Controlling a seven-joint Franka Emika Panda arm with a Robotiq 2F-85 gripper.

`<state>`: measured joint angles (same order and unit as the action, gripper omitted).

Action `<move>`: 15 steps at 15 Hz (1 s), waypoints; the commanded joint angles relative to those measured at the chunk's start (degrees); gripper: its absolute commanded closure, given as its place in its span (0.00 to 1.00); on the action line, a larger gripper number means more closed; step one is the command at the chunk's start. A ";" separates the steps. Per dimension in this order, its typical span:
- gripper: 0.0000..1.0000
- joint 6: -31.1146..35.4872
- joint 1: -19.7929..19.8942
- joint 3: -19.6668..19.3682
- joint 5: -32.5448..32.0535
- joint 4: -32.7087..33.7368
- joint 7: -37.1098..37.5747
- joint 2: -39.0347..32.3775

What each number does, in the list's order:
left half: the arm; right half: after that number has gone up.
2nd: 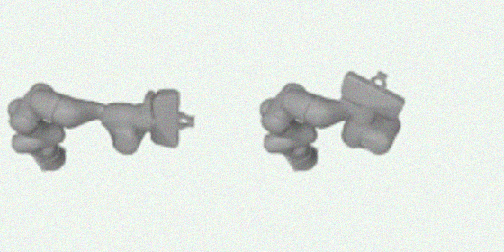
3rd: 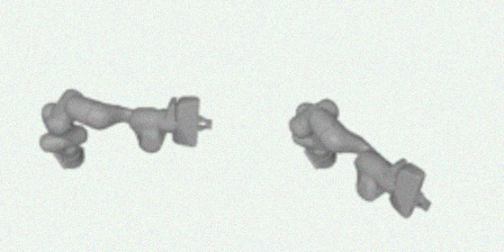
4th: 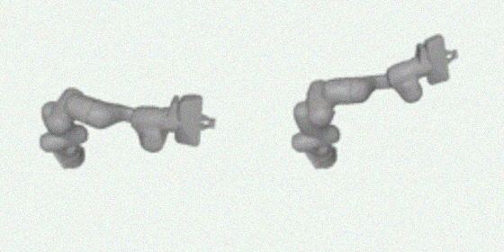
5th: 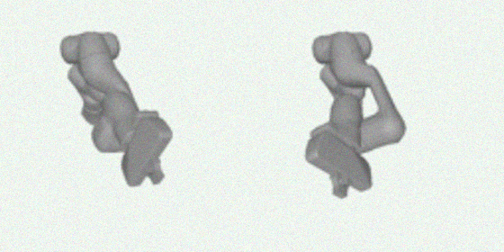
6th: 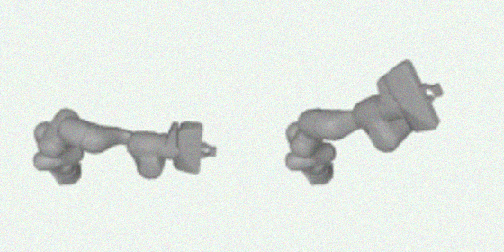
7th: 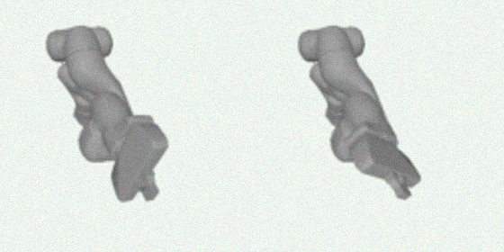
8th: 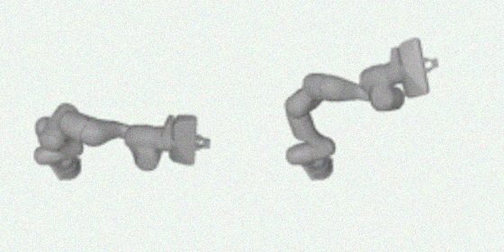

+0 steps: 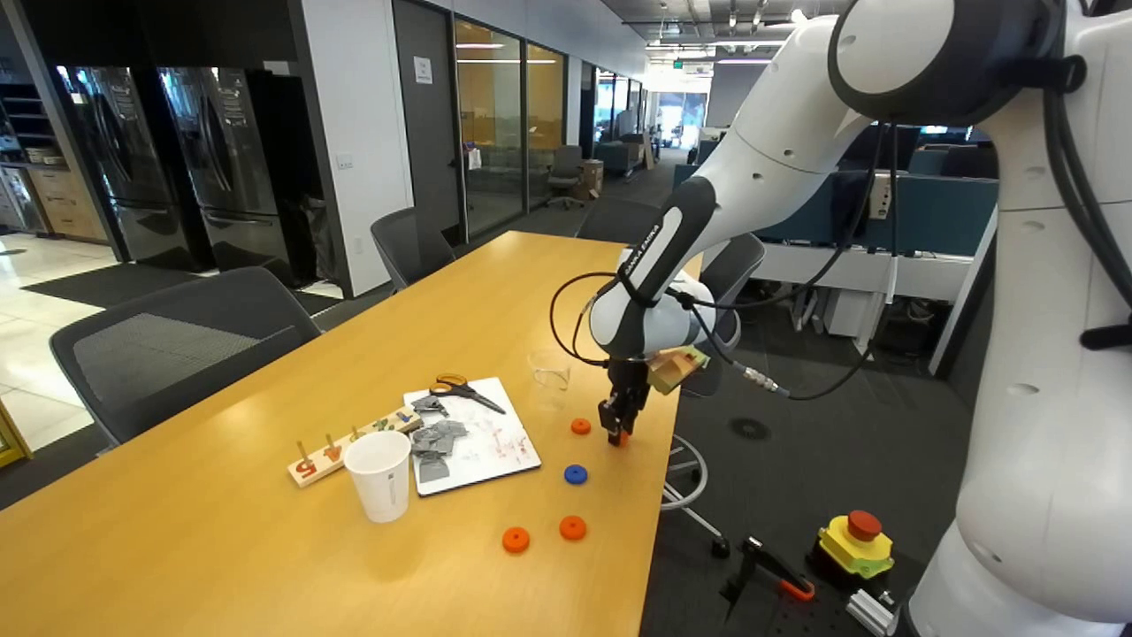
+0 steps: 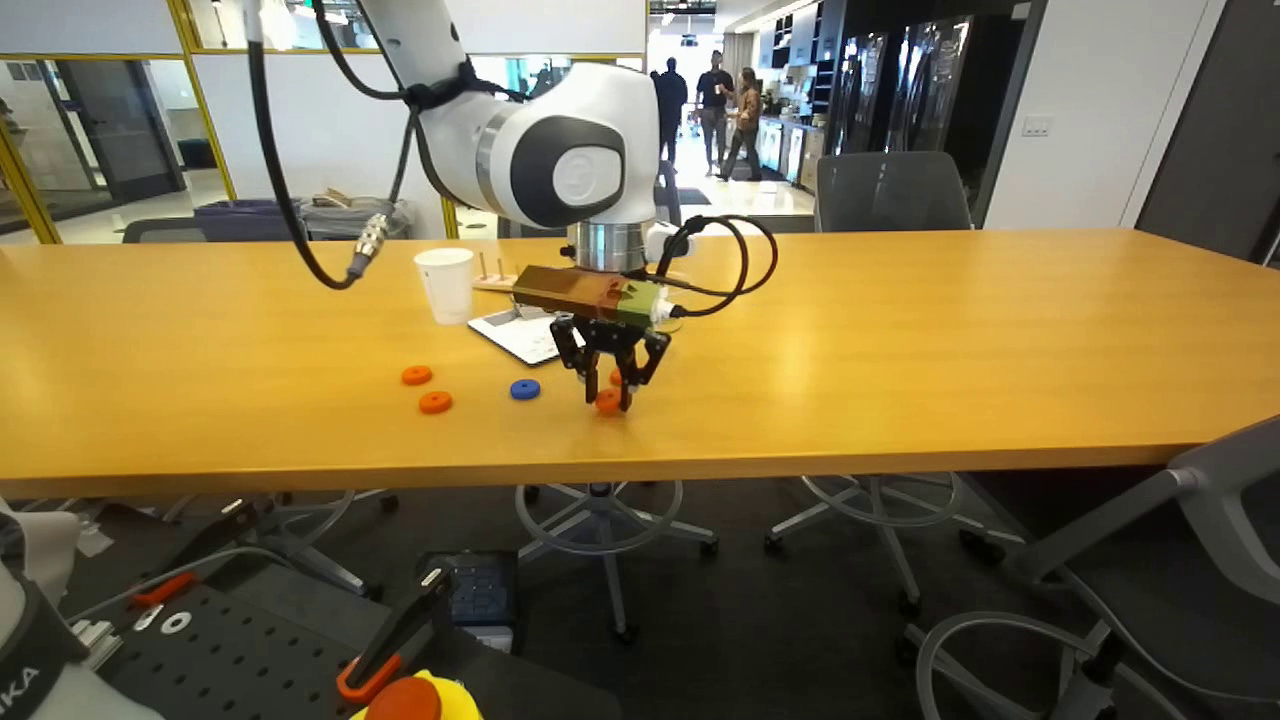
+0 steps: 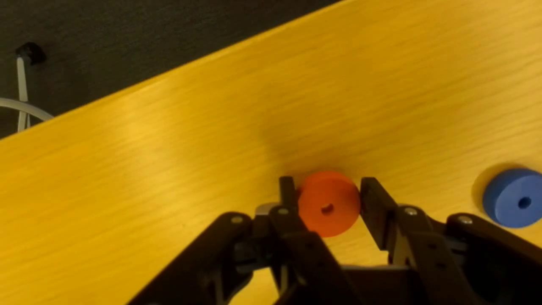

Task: Put the orange rings inside the clear cup, put the blue ring inside the white cup

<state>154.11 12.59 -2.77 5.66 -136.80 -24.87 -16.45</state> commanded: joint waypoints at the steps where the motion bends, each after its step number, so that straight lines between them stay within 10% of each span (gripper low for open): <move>1: 0.81 0.09 -0.93 -0.38 -2.08 0.47 2.67 5.81; 15: 0.81 -2.09 -5.07 -0.54 -2.21 11.24 7.91 7.93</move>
<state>151.82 8.40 -3.04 2.43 -130.19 -18.70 -4.48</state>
